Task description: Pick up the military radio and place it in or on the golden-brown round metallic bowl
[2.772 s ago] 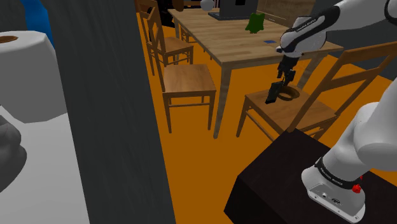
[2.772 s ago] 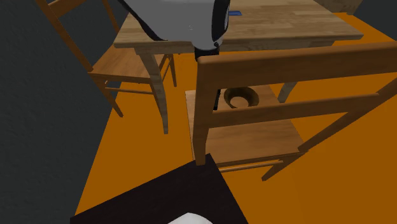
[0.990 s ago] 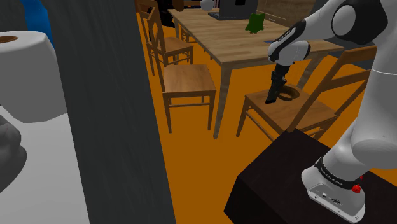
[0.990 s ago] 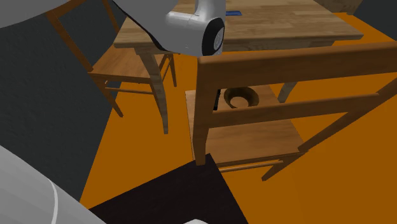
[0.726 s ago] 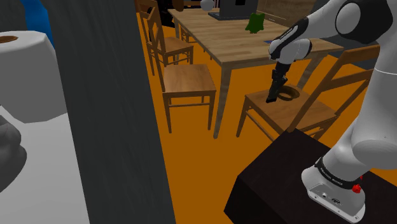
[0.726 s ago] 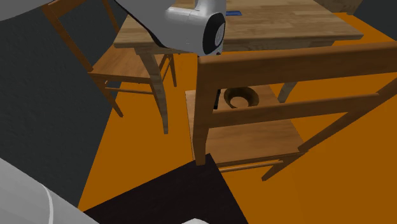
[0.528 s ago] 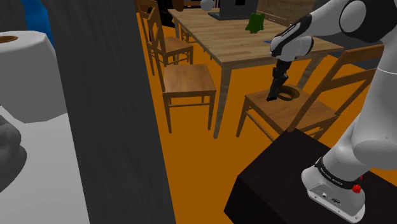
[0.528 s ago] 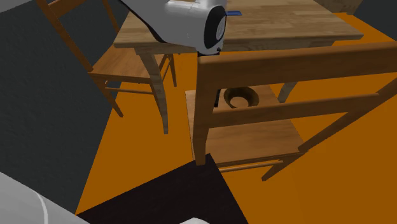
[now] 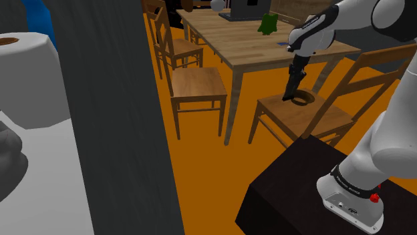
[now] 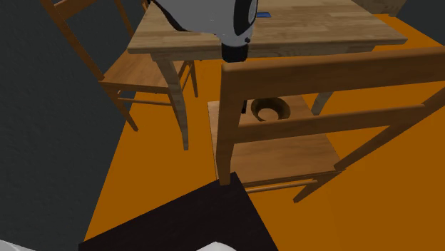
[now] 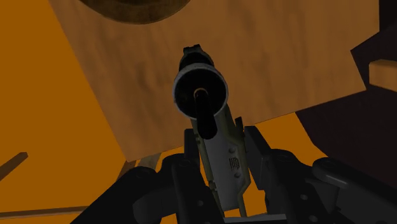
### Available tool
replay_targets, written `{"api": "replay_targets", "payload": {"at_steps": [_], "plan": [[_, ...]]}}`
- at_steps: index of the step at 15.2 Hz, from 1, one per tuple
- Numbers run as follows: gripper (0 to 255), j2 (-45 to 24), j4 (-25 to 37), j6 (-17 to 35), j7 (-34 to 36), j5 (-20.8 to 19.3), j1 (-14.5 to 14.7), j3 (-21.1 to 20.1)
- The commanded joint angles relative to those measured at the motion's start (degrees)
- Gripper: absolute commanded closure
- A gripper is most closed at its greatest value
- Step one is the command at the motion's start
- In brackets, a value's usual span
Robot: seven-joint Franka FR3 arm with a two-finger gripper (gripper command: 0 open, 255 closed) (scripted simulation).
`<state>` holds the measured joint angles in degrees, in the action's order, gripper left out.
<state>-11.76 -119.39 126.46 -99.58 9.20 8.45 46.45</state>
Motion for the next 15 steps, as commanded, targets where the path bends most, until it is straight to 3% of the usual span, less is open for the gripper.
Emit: {"api": "replay_targets", "payload": {"at_steps": [1, 9, 15], "plan": [[255, 1.09, 0.63, -1.36, 0.74, -1.08, 0.39, 0.36], [255, 4.84, 3.63, -6.83, 3.10, -4.61, 1.45, 1.22], [255, -3.68, 14.13, -11.91, -7.82, 2.19, -6.54, 2.42]]}}
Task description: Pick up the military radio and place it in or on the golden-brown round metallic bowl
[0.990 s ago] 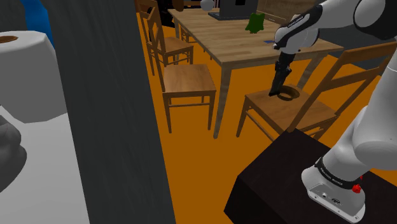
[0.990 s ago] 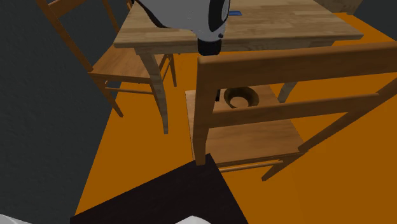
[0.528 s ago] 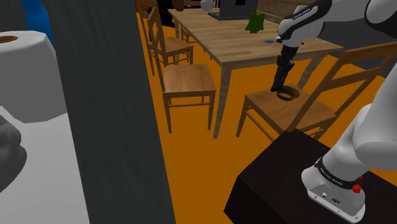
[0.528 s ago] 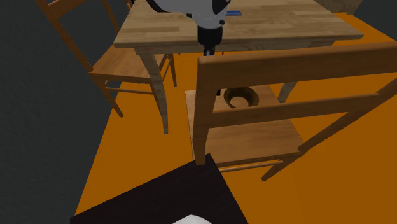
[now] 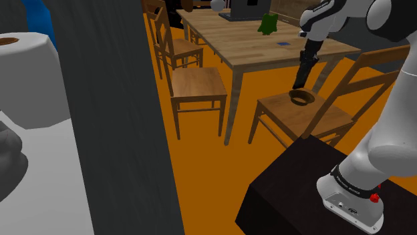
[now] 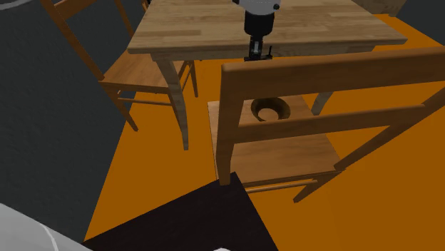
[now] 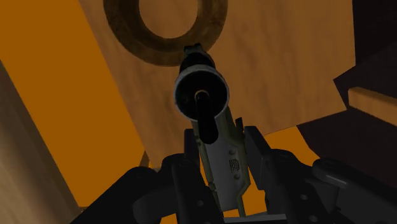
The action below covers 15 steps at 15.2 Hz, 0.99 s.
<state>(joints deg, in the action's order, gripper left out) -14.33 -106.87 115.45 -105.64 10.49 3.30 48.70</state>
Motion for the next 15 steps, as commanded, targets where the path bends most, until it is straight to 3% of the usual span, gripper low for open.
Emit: {"api": "replay_targets", "payload": {"at_steps": [1, 7, 15], "plan": [[255, -2.68, 3.65, -1.91, -3.42, 2.06, -3.02, 0.13], [255, -11.87, 16.96, -8.44, -11.39, 8.08, -13.54, -1.14], [255, -13.59, 12.94, -3.21, -12.37, 9.65, -13.70, -2.18]]}}
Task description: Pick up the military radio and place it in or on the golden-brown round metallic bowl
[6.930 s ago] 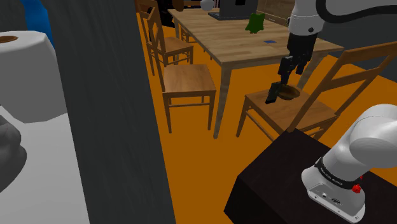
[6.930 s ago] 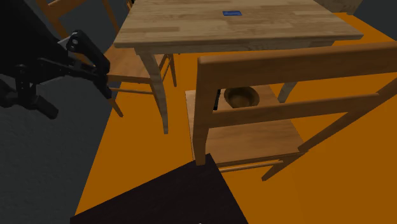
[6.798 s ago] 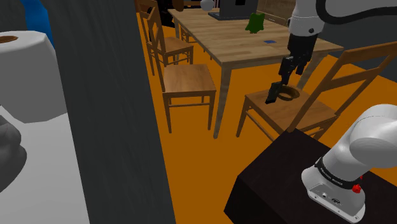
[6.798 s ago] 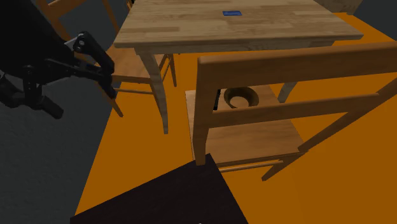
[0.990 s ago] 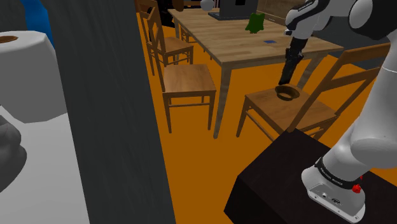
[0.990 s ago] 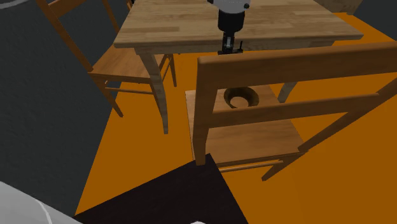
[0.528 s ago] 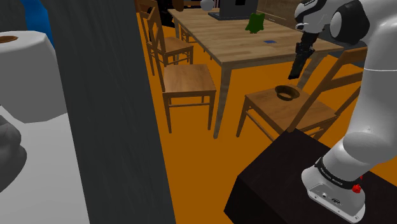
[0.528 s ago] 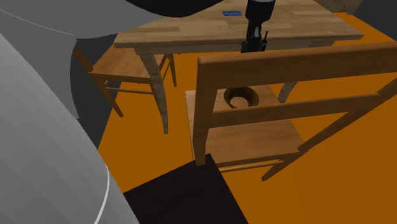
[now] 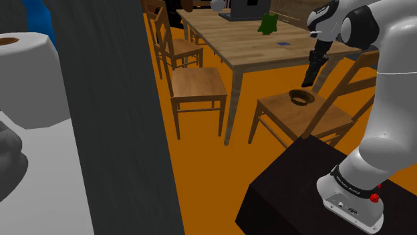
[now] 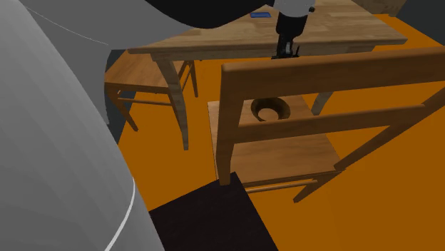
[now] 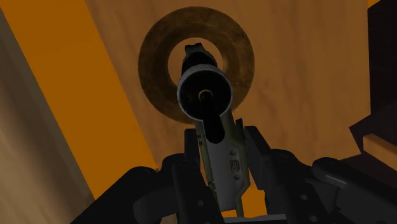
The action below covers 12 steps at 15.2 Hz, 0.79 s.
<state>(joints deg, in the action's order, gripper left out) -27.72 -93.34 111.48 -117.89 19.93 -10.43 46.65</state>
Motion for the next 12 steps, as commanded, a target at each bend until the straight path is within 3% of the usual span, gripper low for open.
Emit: {"api": "replay_targets", "payload": {"at_steps": [1, 12], "plan": [[255, -0.46, -1.01, 1.38, -0.27, 0.45, -0.03, -0.28], [255, -3.68, -4.82, 8.08, -1.69, 2.90, -1.77, -3.26]]}}
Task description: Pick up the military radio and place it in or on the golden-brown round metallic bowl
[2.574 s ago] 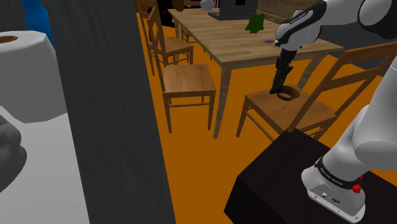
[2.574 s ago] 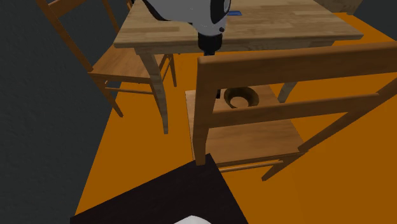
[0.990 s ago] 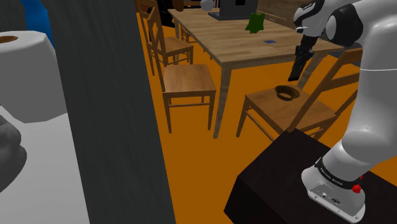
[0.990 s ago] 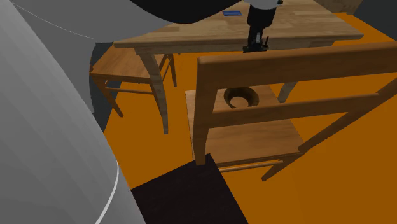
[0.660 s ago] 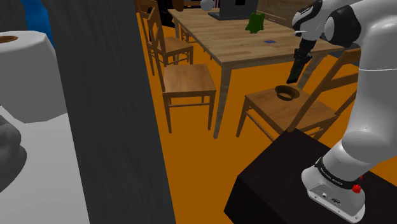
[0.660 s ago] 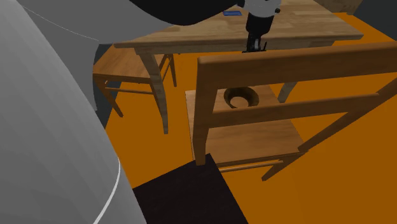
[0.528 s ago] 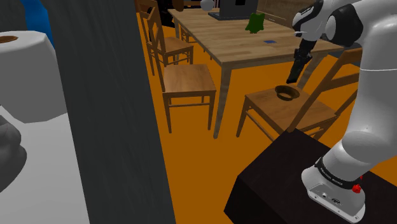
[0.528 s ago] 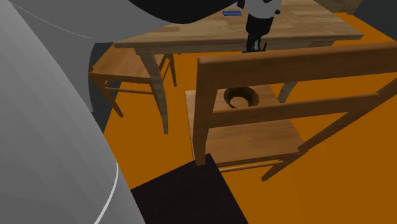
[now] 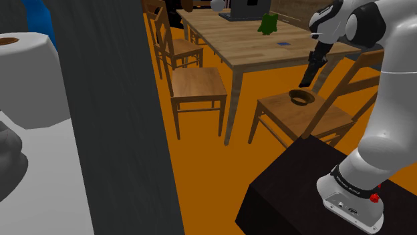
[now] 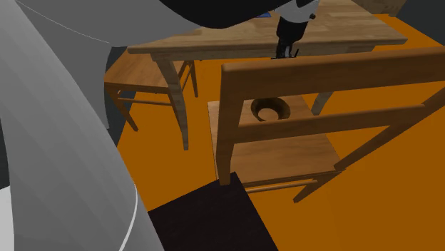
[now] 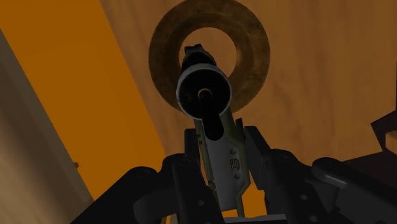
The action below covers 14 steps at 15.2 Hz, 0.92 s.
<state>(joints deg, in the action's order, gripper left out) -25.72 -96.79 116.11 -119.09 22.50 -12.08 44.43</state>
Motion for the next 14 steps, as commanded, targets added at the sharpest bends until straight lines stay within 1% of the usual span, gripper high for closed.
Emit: {"api": "replay_targets", "payload": {"at_steps": [1, 8, 9, 10, 12, 13, 14], "plan": [[255, -5.59, -1.38, 3.51, -0.38, 0.14, -0.31, -1.29], [255, -4.90, -1.47, 3.84, 0.38, -1.14, -1.73, -3.11], [0, -3.46, -2.72, 3.83, 0.01, -1.92, -1.48, -2.48], [0, -3.28, -1.39, 2.24, -0.62, -2.17, -2.33, -2.10], [0, -2.12, -1.18, 1.17, 0.04, -3.04, -1.73, -1.64], [0, -2.17, -1.54, 1.55, 0.03, -2.95, -1.66, -1.70], [0, -4.92, -1.46, 3.84, 0.36, -1.11, -1.69, -3.06]]}}
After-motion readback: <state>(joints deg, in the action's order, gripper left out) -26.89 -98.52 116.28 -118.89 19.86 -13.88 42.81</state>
